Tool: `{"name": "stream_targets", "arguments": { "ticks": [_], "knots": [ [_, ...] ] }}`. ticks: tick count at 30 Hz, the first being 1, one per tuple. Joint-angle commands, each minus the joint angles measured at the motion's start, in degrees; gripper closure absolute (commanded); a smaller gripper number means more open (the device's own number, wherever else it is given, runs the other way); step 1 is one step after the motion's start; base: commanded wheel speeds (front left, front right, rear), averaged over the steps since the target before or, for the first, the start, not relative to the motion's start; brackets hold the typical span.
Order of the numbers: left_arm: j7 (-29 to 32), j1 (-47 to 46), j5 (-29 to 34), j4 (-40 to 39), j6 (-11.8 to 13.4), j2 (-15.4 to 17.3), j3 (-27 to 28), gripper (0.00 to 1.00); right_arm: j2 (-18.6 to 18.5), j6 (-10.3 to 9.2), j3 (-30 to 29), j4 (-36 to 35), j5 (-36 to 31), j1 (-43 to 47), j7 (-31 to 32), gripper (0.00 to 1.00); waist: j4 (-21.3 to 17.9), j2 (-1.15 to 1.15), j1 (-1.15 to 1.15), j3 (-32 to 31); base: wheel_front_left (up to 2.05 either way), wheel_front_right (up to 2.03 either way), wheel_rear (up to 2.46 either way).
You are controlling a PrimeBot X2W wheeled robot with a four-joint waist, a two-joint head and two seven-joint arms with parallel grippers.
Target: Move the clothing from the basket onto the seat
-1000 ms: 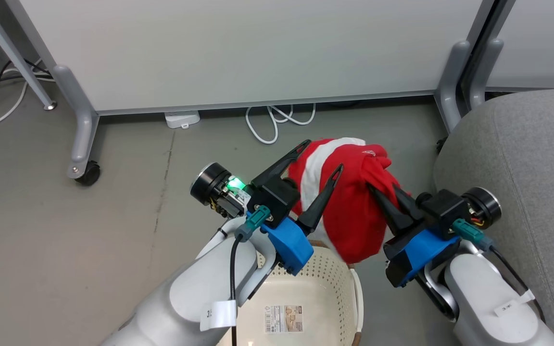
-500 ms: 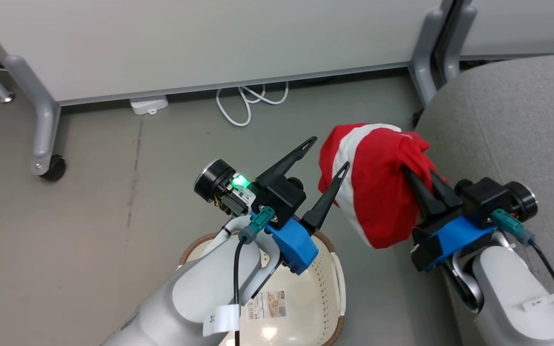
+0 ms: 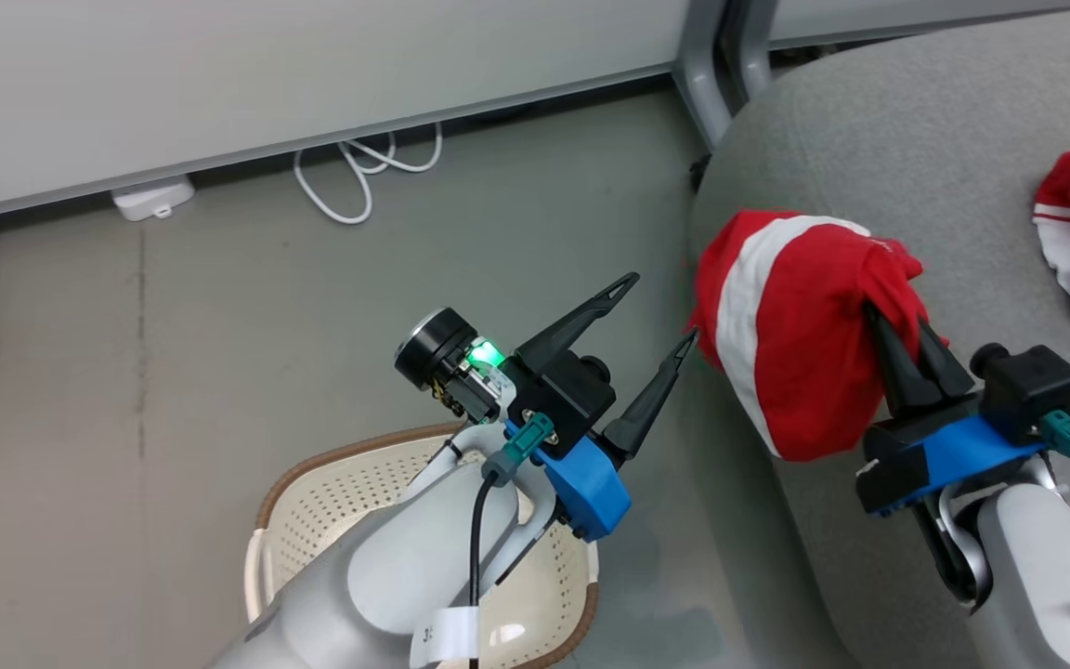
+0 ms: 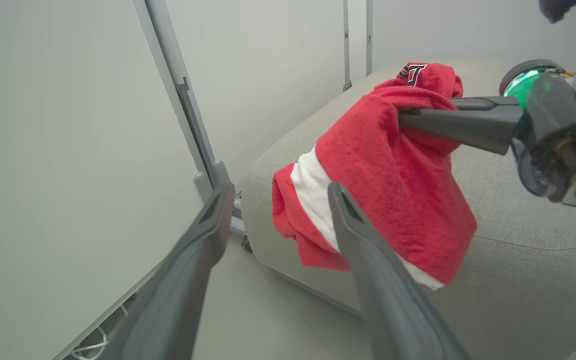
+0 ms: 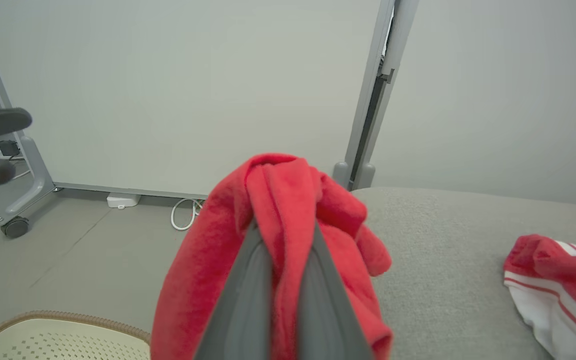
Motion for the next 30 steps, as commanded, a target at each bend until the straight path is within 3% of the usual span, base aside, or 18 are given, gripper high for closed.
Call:
{"name": "stream_targets", "arguments": {
  "ticks": [1, 16, 30],
  "knots": [
    [-0.26, 0.28, 0.56, -0.09, -0.10, -0.02, -0.01, 0.00, 0.25, 0.01, -0.58, -0.41, -0.33, 0.79, -0.21, 1.00, -1.19, 0.00, 0.00, 0.63, 0.00, 0.00, 0.00],
    [-0.27, 0.19, 2.11, 0.76, -1.29, -0.69, -1.05, 0.00, 2.45, 0.01, -6.95, -4.15, -0.89, 7.10, -0.22, 1.00, -7.87, 0.00, 0.00, 2.52, 0.00, 0.00, 0.00],
    [-0.27, -0.17, 2.95, 0.91, -1.88, -1.39, -1.07, 0.00, 3.91, 0.01, -9.64, -5.16, -1.21, 9.18, -0.21, 1.00, -9.36, 0.00, 0.00, 3.34, 0.00, 0.00, 0.00]
  ]
}}
